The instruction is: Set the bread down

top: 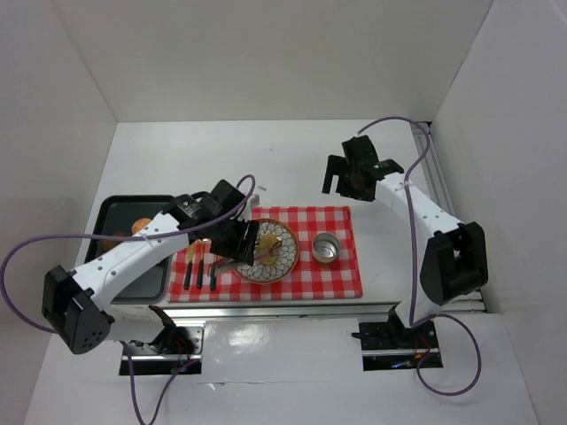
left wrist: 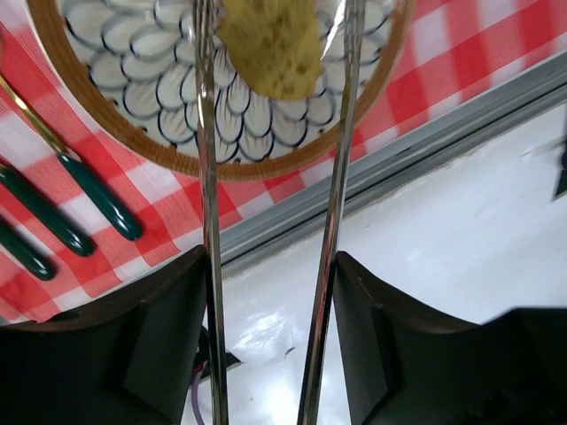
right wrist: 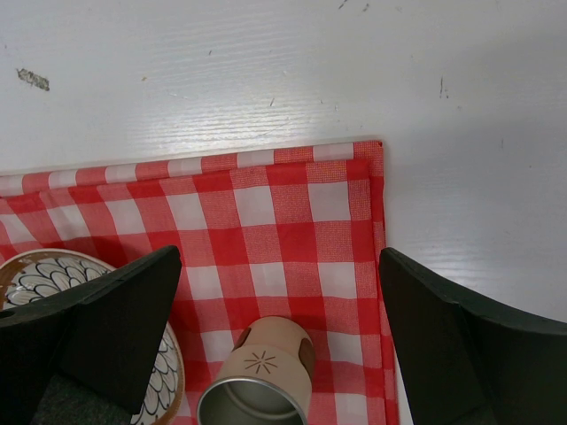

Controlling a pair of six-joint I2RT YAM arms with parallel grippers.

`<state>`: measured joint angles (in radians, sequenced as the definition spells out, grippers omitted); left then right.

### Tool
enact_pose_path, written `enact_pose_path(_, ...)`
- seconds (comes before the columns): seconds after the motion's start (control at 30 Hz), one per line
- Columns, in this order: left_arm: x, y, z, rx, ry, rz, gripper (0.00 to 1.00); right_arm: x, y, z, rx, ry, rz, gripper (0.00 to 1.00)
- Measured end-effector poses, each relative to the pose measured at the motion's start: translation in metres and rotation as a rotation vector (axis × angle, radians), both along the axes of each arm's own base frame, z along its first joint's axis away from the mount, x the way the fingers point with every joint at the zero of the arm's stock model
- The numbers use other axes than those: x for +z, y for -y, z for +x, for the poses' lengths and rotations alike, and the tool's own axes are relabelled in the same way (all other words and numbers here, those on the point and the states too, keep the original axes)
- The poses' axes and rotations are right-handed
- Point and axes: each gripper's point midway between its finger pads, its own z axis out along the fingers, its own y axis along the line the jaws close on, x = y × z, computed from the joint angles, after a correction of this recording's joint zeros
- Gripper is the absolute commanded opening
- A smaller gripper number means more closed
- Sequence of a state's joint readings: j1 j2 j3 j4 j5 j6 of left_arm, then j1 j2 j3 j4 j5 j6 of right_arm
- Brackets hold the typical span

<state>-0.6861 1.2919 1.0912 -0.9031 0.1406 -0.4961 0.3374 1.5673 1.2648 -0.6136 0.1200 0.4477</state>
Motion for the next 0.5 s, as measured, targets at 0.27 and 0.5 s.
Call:
enact_pose_path(0.27,0.083,-0.019,0.057,0.11,0.201,-0.043,0.59,0.0,0.0,0.0,0.0,-0.001,0.0,1.0)
enact_pose_path(0.5,0.11,-0.092,0.143,0.494,0.347,0.034,0.59,0.0,0.0,0.0,0.0,-0.001,0.001,1.0)
